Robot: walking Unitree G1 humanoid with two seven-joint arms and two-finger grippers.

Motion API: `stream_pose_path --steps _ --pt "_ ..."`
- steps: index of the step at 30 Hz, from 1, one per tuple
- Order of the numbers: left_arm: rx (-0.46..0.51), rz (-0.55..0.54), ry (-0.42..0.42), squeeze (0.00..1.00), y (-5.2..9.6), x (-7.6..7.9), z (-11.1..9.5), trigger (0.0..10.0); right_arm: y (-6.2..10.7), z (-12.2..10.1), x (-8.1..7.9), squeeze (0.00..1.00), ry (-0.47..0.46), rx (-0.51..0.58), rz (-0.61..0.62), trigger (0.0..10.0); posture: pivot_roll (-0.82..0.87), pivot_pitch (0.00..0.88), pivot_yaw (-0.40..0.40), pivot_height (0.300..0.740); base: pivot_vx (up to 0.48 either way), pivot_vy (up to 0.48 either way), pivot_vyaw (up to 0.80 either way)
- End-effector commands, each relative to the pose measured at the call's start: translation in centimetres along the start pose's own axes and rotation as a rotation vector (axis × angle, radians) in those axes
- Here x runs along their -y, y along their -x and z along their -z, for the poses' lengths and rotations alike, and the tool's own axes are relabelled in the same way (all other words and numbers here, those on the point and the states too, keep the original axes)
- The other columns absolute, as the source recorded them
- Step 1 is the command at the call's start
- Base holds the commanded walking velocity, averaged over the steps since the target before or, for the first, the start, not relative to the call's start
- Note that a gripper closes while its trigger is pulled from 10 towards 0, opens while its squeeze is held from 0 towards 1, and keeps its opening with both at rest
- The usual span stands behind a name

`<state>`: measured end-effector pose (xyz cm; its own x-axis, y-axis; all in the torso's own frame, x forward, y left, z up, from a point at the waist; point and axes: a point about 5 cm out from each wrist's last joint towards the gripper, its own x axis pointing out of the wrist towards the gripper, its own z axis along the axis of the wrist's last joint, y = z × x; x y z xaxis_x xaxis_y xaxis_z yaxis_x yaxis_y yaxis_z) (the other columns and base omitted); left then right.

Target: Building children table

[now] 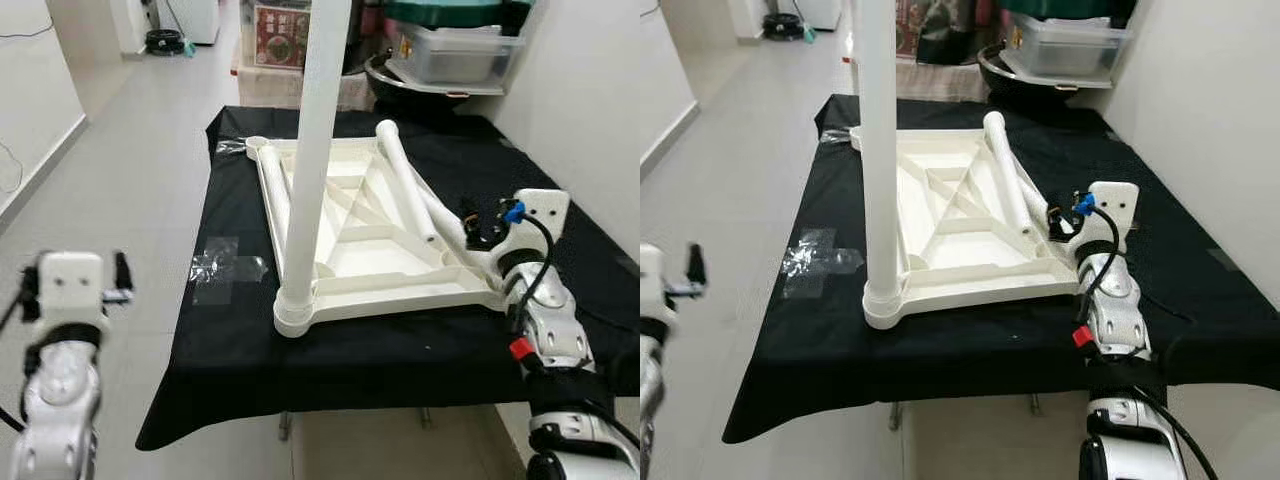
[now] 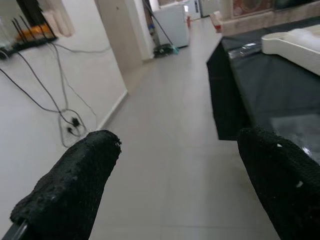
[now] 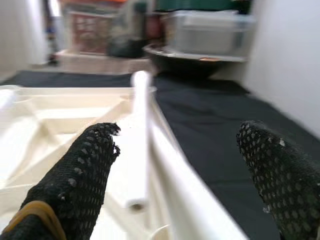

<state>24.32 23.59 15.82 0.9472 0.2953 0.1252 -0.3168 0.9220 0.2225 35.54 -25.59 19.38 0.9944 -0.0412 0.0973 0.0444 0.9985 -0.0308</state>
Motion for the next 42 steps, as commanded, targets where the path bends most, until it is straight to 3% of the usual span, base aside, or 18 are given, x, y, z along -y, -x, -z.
stream_pose_path --steps 1,5,6,7,9,10,11,12,14,17,22,30,42 --pt "-0.024 0.037 0.015 0.00 0.5 0.6 0.4 10.0 -0.2 0.0 0.2 0.00 -0.018 -0.034 -0.069 10.0 0.10 0.043 -0.083 0.740 0.000 0.000 0.00" --pt "-0.038 0.128 -0.016 0.00 2.0 2.2 1.3 10.0 -0.4 -0.4 1.2 0.00 0.064 -0.074 -0.199 10.0 0.09 0.046 -0.083 0.740 0.000 0.000 0.00" --pt "-0.056 0.159 0.002 0.00 2.6 2.8 1.6 10.0 -0.2 -0.4 1.3 0.00 -0.007 -0.130 -0.303 10.0 0.09 0.051 -0.085 0.740 0.000 0.000 0.00" --pt "-0.056 0.159 0.002 0.00 2.6 2.8 1.6 10.0 -0.2 -0.4 1.3 0.00 -0.007 -0.130 -0.303 10.0 0.09 0.051 -0.085 0.740 0.000 0.000 0.00" --pt "-0.072 0.181 0.023 0.00 3.1 3.2 1.9 10.0 0.5 -0.6 0.6 0.00 0.002 -0.157 -0.478 10.0 0.10 0.051 -0.084 0.740 0.000 0.000 0.00" --pt "-0.072 0.181 0.023 0.00 3.1 3.2 1.9 10.0 0.5 -0.6 0.6 0.00 0.002 -0.157 -0.478 10.0 0.10 0.051 -0.084 0.740 0.000 0.000 0.00" --pt "-0.077 0.198 0.035 0.00 3.4 3.6 2.0 10.0 1.2 -0.7 0.1 0.00 0.015 -0.156 -0.609 10.0 0.09 0.054 -0.084 0.740 0.000 0.000 0.00" --pt "-0.077 0.198 0.035 0.00 3.4 3.6 2.0 10.0 1.2 -0.7 0.1 0.00 0.015 -0.156 -0.609 10.0 0.09 0.054 -0.084 0.740 0.000 0.000 0.00" --pt "-0.092 0.235 0.049 0.00 3.9 4.2 2.2 10.0 1.9 -1.2 -0.5 0.00 -0.019 -0.135 -0.778 10.0 0.10 0.057 -0.086 0.740 0.000 0.000 0.00" --pt "-0.100 0.276 0.078 0.00 4.4 4.9 2.2 10.0 2.0 -1.3 -0.6 0.00 -0.043 -0.130 -0.843 10.0 0.10 0.059 -0.086 0.740 0.000 0.000 0.00" --pt "-0.101 0.318 0.101 0.00 4.9 5.5 2.1 10.0 2.1 -1.0 -0.6 0.00 -0.051 -0.142 -0.880 10.0 0.10 0.062 -0.085 0.740 0.000 0.000 0.28" --pt "-0.098 0.420 0.120 0.00 6.1 7.1 1.8 10.0 0.8 0.3 0.5 0.00 0.040 -0.222 -0.668 10.0 0.10 0.069 -0.083 0.740 0.000 0.000 0.10" --pt "-0.104 0.458 0.130 0.00 6.5 7.7 1.8 10.0 0.3 0.3 0.0 0.00 0.066 -0.193 -0.638 10.0 0.10 0.059 -0.084 0.740 0.000 0.000 0.17"
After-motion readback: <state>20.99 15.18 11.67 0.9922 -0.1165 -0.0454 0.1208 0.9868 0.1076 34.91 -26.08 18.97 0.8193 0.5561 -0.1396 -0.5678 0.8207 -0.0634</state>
